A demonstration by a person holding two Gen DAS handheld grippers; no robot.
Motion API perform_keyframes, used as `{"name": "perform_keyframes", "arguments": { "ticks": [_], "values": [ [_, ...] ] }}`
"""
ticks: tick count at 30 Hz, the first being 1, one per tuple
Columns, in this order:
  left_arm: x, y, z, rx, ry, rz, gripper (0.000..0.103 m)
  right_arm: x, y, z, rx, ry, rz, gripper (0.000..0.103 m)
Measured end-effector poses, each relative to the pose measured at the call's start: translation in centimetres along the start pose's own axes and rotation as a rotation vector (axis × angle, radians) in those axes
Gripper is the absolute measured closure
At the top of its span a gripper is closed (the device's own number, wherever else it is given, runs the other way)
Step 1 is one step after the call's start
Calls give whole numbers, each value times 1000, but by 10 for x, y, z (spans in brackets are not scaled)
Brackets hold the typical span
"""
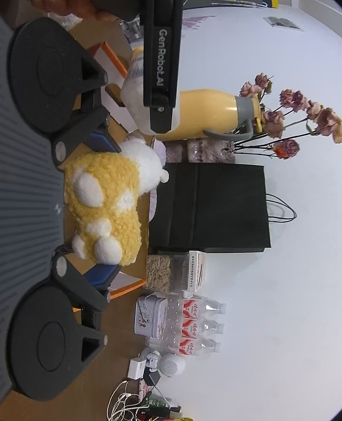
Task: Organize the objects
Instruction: 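Carry the container and plush sheep into the box and open both grippers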
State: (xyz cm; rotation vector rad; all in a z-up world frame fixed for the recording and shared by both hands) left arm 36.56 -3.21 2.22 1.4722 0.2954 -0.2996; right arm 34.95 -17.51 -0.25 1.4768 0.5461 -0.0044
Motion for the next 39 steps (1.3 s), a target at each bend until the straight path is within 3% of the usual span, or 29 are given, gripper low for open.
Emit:
{"name": "perform_keyframes", "arguments": {
  "ticks": [14,18,19,21,39],
  "values": [
    [34,-16,-16,2,60,-59,21,29,-10,13,4,-38,-40,17],
    [33,-19,-16,-5,62,-63,21,30,-15,13,9,-27,-67,10],
    [33,-20,-17,-15,59,-65,18,31,-16,14,11,-31,-75,8],
    [32,-22,-18,-25,54,-67,1,31,-19,14,11,-31,-86,1],
    [21,-20,-15,-27,40,-44,0,19,-14,16,26,-35,-58,0]
  ]
}}
Point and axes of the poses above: each gripper's, at about its wrist camera, not at the fingertips, and x roughly the way its jaws point, z to its right, y to its top, the point moved 9 cm from there along x, roughly the way its jaws point, and after that the axes turned 1 degree about -z, right-handed, at the moved point
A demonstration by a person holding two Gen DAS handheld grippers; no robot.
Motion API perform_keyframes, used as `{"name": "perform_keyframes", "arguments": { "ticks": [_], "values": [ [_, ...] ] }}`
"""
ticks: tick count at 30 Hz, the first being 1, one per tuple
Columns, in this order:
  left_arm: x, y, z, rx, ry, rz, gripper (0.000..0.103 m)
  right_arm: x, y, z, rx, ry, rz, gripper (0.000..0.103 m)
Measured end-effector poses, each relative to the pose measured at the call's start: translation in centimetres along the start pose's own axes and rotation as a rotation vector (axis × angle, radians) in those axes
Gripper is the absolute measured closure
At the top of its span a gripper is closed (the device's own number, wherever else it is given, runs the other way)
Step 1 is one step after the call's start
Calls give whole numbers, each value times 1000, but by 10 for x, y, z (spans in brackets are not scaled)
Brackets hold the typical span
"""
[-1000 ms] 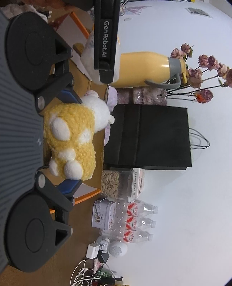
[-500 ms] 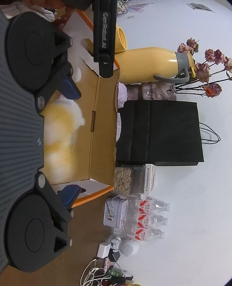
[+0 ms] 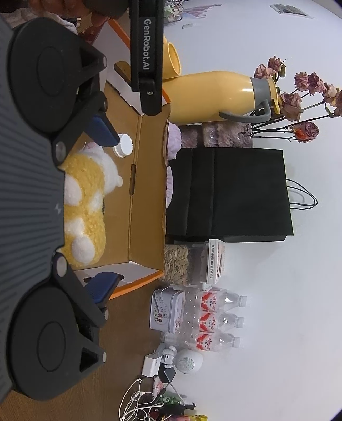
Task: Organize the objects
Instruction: 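Carry the container and plush sheep into the box and open both grippers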
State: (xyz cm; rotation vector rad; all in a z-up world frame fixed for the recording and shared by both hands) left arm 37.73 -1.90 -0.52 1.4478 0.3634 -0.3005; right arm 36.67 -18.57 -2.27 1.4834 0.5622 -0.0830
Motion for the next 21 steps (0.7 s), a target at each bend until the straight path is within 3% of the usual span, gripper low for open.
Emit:
{"name": "perform_keyframes", "arguments": {
  "ticks": [21],
  "values": [
    [-40,1,10,36,-41,57,0,-28,-4,-2,-30,-20,20,0]
  ]
}}
Point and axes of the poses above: each gripper's, at about its wrist camera, not at the fingertips, and x roughly the way its jaws point, z to its right, y to its top, the point moved 9 cm from there along x, roughly the way its jaws point, and after that the axes turned 1 degree about -z, right-handed, at the moved point
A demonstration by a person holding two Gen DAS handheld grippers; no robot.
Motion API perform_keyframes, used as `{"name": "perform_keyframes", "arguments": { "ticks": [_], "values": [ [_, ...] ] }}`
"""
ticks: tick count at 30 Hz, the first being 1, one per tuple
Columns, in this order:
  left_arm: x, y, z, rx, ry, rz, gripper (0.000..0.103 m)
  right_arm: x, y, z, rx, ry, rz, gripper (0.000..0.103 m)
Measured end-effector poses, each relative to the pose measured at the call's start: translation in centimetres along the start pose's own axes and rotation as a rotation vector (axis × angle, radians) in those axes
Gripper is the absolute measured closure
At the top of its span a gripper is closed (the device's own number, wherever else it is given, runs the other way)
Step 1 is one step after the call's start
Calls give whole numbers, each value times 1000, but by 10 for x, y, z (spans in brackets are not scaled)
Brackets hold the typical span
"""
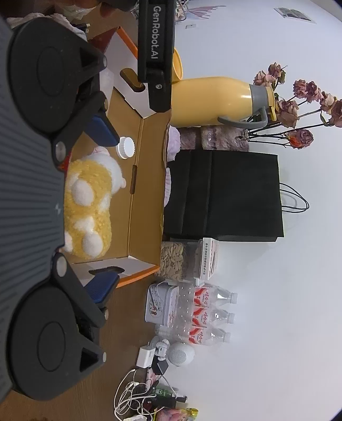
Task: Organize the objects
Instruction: 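Carry the container and plush sheep into the box and open both grippers, then withdraw both grippers from the box toward the remaining items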
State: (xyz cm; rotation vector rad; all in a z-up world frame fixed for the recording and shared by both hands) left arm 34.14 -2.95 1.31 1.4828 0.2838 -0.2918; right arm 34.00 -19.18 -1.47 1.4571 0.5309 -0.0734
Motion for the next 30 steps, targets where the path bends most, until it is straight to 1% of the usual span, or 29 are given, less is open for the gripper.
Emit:
{"name": "perform_keyframes", "arguments": {
  "ticks": [6,14,23,30],
  "values": [
    [-16,-2,2,5,-10,13,0,-12,-5,0,2,-8,-1,0],
    [-43,-9,-5,3,-21,19,0,-32,-13,-9,-6,-10,-10,0],
    [-72,-24,-23,16,-2,-17,0,-61,-28,-20,-6,-16,-23,0],
    [-94,-37,-49,17,27,-53,0,-83,-50,-23,-17,-32,-63,0]
  ]
}}
Point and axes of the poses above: each gripper's, at about its wrist camera, not at the fingertips, and x roughly the way its jaws point, z to its right, y to its top, the point moved 9 cm from there along x, roughly the way its jaws point, and after that the axes turned 1 degree about -z, right-handed, at the moved point
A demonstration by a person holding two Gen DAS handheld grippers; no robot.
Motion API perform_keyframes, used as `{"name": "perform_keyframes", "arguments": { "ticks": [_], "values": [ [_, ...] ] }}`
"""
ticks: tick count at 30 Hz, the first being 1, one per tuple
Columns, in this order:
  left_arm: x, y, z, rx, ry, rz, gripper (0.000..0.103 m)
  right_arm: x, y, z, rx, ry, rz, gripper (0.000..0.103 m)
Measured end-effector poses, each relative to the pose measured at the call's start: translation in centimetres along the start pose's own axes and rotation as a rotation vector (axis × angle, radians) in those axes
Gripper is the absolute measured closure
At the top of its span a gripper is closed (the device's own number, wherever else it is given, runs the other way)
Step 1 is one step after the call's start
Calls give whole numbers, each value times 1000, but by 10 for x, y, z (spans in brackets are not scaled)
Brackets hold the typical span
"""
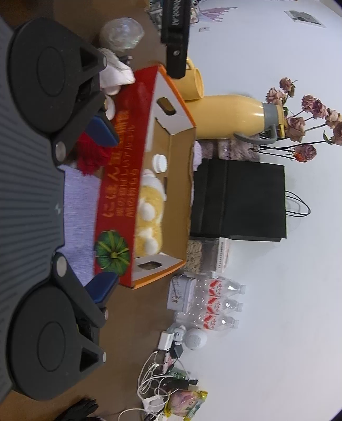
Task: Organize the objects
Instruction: 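Withdraw both grippers from the box toward the remaining items, then grasp the yellow block with the right gripper while the left grasps the clear plastic bag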
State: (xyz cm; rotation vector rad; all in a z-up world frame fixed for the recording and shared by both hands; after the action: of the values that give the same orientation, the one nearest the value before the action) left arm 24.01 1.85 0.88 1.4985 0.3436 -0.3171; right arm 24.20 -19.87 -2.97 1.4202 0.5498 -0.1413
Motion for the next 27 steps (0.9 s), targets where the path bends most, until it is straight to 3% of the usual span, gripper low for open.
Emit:
{"name": "perform_keyframes", "arguments": {
  "ticks": [8,13,18,27],
  "values": [
    [-19,-24,-46,-20,62,-39,0,-22,-30,-1,-11,-10,-49,0],
    [-17,-46,-70,-14,97,-106,0,-28,-50,-3,-37,-5,-103,0],
    [-13,-63,-83,-36,91,-143,0,-33,-65,-1,-30,8,-135,0],
    [-2,-63,-83,-69,40,-138,0,-28,-80,-7,-15,59,-178,0]
  ]
}}
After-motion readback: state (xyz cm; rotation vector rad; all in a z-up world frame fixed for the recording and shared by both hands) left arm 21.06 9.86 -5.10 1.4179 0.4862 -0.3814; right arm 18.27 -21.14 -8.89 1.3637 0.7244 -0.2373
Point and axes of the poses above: each gripper's, at about its wrist camera, not at the fingertips, and x roughly the way its jaws point, z to its right, y to its top, the point moved 9 cm from there along x, roughly the way its jaws point, and after that the axes turned 1 degree about -z, right-handed, at the moved point
